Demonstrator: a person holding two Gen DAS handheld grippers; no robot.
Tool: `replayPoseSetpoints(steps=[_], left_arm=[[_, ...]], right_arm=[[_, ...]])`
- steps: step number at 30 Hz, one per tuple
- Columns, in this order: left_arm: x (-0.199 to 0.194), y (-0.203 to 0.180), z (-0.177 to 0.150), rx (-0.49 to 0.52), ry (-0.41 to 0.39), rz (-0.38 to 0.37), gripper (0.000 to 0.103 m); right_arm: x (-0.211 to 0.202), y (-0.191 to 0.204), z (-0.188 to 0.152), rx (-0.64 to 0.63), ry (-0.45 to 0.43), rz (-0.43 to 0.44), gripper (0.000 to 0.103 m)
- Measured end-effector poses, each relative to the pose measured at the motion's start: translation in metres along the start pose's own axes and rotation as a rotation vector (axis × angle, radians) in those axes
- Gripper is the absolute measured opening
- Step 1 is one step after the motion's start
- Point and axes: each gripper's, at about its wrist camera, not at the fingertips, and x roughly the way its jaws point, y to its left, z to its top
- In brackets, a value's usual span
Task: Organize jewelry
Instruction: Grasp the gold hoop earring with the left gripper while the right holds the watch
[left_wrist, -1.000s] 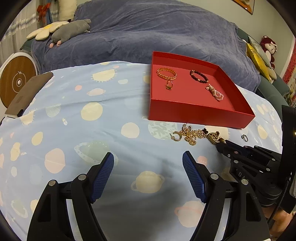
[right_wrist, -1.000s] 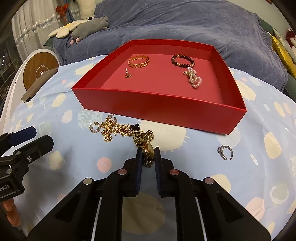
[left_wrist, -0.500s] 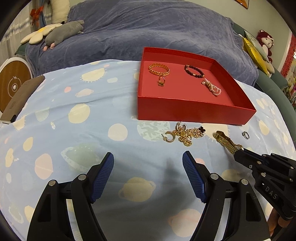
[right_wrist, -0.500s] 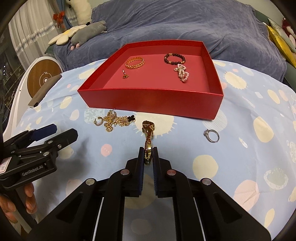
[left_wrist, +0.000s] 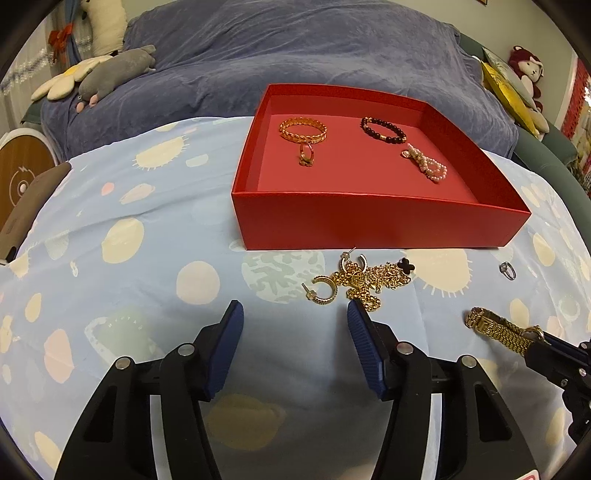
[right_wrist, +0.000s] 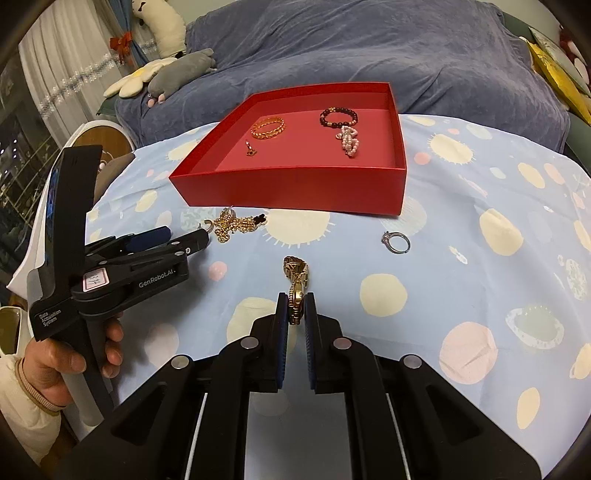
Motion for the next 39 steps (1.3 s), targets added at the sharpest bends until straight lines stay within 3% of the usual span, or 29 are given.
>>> replayPoseSetpoints(steps=[12,22,30,39], left_arm=[[0.007,-0.008,0.005,0.045,-0.027,0.033,0.045],[0.007,-0.014,0.005,0.077,-0.037,0.037,0.015],[0.005,-0.013,0.006,0.075,-0.027,0.041,0.015],[-0.029,-0.005,0.010,0.016,-0.050,-0.028,0.015]], right_arm=[[-0.003,-0.006,-0.007,0.016,0.012,0.005,0.008],[-0.002,-0.003,-0.006,0.019,0.014,0.012,0.008],[-0.009,-0.006,-0.005,0.035,-0.002,0.012,0.008],[-0.028,-0.010,0.011,0.055,-0.067,0.014,0.008]])
